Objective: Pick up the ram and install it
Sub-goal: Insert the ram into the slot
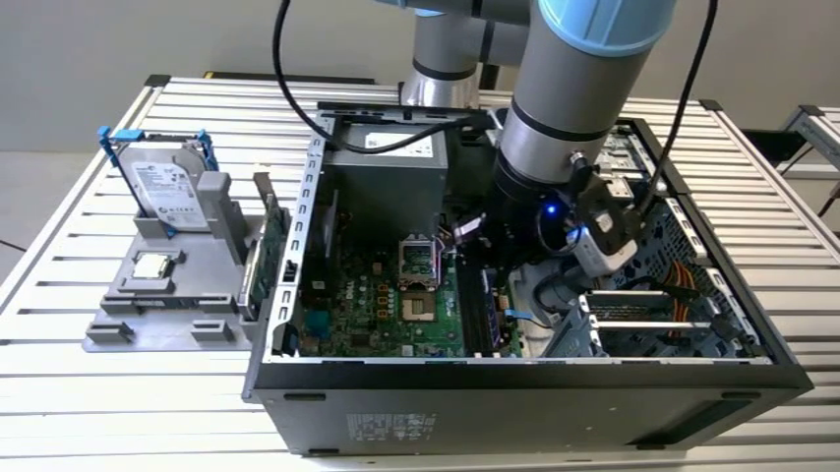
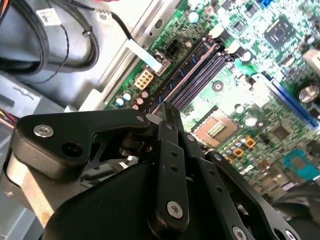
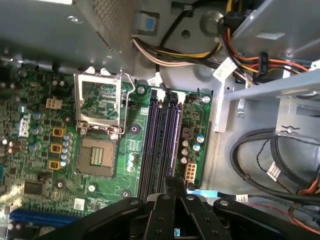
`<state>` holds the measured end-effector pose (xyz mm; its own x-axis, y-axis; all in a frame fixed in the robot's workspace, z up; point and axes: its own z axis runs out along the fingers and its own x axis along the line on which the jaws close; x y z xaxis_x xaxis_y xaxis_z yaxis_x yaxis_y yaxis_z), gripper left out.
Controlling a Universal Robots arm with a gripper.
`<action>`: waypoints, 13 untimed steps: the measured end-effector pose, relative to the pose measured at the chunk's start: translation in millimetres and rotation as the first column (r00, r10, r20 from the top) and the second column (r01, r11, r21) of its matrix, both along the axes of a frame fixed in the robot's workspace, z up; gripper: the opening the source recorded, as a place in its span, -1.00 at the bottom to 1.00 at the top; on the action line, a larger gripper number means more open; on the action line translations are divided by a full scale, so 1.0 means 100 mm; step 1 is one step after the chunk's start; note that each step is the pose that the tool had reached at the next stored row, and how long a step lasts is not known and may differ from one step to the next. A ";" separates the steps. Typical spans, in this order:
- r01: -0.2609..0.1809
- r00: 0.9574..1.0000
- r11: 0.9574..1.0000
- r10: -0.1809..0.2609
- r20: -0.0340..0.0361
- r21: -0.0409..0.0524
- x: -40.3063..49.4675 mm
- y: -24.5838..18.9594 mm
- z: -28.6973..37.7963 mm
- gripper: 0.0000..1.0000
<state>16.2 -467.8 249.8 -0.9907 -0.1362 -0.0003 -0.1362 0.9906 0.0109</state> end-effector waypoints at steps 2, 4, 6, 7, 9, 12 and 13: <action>-0.029 1.000 1.000 0.029 0.000 0.000 0.000 0.002 0.000 -1.00; -0.059 0.998 0.998 0.059 0.000 0.000 0.000 0.004 0.000 -1.00; -0.090 0.996 0.996 0.090 0.000 0.000 0.000 0.006 0.000 -1.00; -0.105 0.994 0.994 0.105 0.000 0.000 0.000 0.007 0.000 -1.00; -0.136 0.991 0.991 0.136 -0.001 0.000 0.000 0.007 0.000 -1.00; -0.180 0.984 0.984 0.180 -0.001 0.000 0.000 0.009 0.000 -1.00; -0.195 0.981 0.981 0.195 -0.001 0.000 0.000 0.010 0.000 -1.00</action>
<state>16.2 -466.8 249.8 -0.9449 -0.3272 0.0005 -0.3272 0.9449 0.0111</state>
